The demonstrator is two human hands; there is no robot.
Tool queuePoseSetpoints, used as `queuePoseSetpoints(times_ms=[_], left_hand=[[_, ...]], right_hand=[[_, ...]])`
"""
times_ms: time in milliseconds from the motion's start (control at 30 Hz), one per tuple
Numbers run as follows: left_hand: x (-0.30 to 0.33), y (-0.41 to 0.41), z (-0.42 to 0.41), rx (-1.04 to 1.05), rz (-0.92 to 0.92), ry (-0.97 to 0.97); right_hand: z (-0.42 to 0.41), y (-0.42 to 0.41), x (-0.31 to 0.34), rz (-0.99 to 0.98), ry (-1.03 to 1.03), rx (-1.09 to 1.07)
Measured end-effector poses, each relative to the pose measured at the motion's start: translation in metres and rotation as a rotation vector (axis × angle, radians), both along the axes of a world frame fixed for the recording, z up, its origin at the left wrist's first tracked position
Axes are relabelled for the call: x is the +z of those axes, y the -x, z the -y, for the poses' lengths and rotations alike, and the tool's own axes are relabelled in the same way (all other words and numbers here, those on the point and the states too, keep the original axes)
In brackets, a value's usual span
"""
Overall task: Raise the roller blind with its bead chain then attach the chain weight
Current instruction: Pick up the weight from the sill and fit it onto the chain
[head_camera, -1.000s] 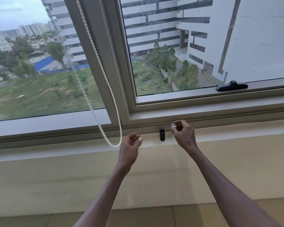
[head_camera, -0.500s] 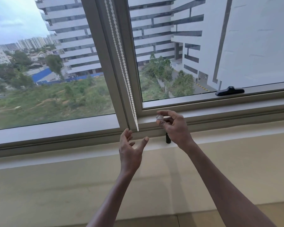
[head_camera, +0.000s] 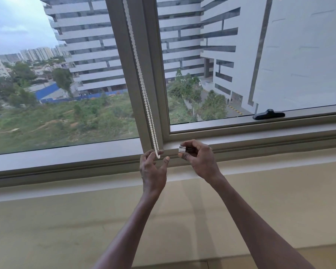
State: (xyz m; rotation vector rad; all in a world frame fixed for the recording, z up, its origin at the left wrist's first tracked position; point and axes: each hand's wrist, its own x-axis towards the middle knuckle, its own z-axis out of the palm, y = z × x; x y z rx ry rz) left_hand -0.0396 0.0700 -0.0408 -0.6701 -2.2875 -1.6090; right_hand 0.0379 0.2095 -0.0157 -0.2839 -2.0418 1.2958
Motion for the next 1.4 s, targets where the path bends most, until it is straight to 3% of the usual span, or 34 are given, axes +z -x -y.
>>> queuePoseSetpoints(times_ms=[333, 733, 1400], left_hand=[[-0.024, -0.013, 0.020, 0.019, 0.071, -0.192], [-0.030, -0.016, 0.029, -0.097, 0.169, -0.253], [-0.040, -0.010, 0.036, -0.163, 0.270, -0.171]], right_hand=[[0.024, 0.000, -0.005, -0.017, -0.236, 0.070], [0.042, 0.005, -0.011, 0.041, -0.435, 0.208], [0.041, 0.012, -0.024, 0.118, -0.640, 0.211]])
